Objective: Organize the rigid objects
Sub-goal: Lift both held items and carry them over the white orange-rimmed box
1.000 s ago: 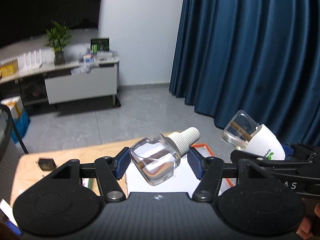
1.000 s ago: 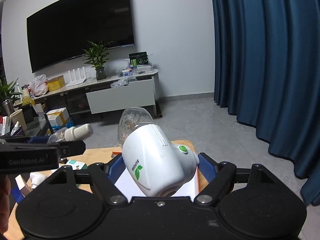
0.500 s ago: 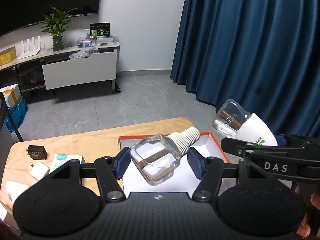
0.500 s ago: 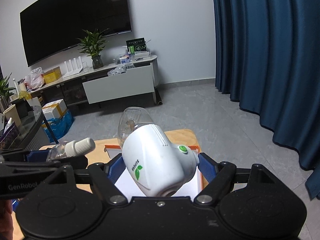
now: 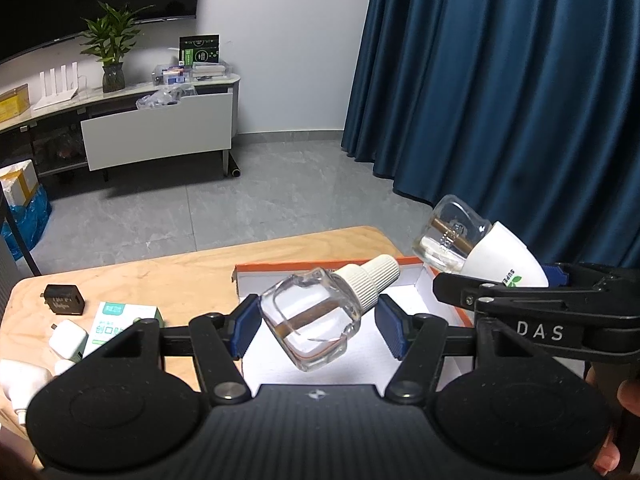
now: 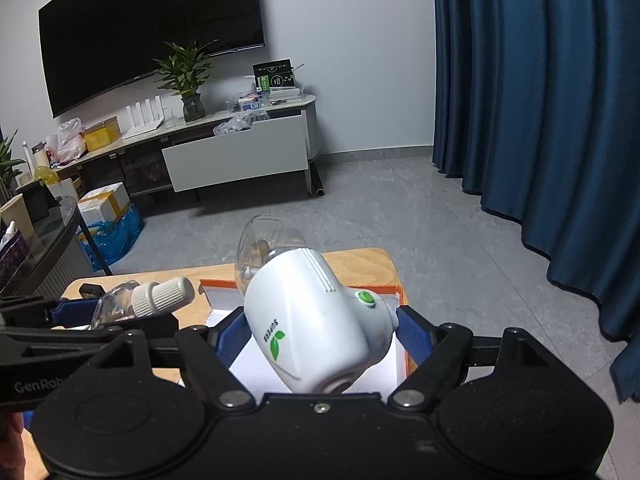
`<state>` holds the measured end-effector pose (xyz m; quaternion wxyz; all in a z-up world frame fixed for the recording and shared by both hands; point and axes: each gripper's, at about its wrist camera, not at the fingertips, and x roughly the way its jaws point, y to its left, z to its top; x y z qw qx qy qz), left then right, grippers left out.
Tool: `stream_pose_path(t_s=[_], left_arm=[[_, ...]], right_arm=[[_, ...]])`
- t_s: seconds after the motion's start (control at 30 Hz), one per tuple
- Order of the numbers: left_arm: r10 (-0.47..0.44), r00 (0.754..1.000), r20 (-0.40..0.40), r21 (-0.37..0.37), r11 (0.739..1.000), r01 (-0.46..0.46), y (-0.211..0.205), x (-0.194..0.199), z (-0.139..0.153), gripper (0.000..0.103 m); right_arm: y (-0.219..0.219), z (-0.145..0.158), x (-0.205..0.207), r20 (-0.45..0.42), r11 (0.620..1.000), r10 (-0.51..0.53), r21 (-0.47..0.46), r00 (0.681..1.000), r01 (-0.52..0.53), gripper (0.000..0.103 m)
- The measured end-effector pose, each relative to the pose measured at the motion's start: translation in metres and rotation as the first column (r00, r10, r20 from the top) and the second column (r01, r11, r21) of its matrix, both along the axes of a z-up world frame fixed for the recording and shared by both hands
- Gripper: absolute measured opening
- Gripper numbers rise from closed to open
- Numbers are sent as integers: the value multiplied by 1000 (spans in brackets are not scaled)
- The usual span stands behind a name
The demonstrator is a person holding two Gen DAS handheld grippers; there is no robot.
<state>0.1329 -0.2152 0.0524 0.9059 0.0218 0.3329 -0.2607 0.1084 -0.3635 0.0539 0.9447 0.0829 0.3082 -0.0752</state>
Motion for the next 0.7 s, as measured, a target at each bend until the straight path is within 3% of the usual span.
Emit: stream_pose_path(t_s=[0.7], left_arm=[[-5,1000,-8,22,1000,5,-5,1,-10,63]], right_arm=[[-5,-12,8,-15,1000,-21,19,1000,21,93]])
